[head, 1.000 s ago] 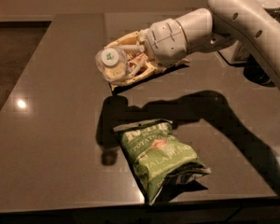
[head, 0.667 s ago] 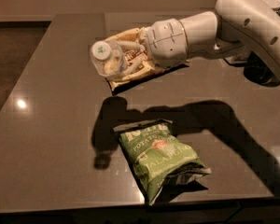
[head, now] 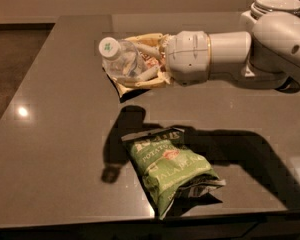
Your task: Place blue plastic bottle upright
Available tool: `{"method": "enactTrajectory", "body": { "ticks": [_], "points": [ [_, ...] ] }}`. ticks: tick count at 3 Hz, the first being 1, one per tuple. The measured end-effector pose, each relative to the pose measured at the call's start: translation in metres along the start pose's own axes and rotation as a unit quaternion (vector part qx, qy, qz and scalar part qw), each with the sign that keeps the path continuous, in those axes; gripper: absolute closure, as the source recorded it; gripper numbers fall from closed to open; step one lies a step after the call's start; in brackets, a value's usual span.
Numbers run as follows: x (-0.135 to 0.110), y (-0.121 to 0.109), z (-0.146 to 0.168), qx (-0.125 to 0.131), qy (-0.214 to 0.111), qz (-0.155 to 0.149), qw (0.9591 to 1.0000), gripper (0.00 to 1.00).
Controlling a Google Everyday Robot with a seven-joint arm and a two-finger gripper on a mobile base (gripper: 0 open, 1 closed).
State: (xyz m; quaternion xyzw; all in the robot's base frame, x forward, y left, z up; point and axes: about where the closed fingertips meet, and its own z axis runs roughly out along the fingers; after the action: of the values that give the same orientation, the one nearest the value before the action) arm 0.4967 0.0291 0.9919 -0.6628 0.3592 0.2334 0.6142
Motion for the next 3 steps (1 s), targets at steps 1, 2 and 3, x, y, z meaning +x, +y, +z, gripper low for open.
{"method": "enactTrajectory", "body": {
  "ticks": [1,2,3],
  "points": [
    [0.007,0.005,-0.014,0.058,0.039,0.035,0.997,1.0],
    [0.009,0.011,-0.025,0.066,0.092,0.059,0.9919,1.0],
    [0.011,0.013,-0.03,0.08,0.075,0.105,0.9884,1.0]
  ]
}}
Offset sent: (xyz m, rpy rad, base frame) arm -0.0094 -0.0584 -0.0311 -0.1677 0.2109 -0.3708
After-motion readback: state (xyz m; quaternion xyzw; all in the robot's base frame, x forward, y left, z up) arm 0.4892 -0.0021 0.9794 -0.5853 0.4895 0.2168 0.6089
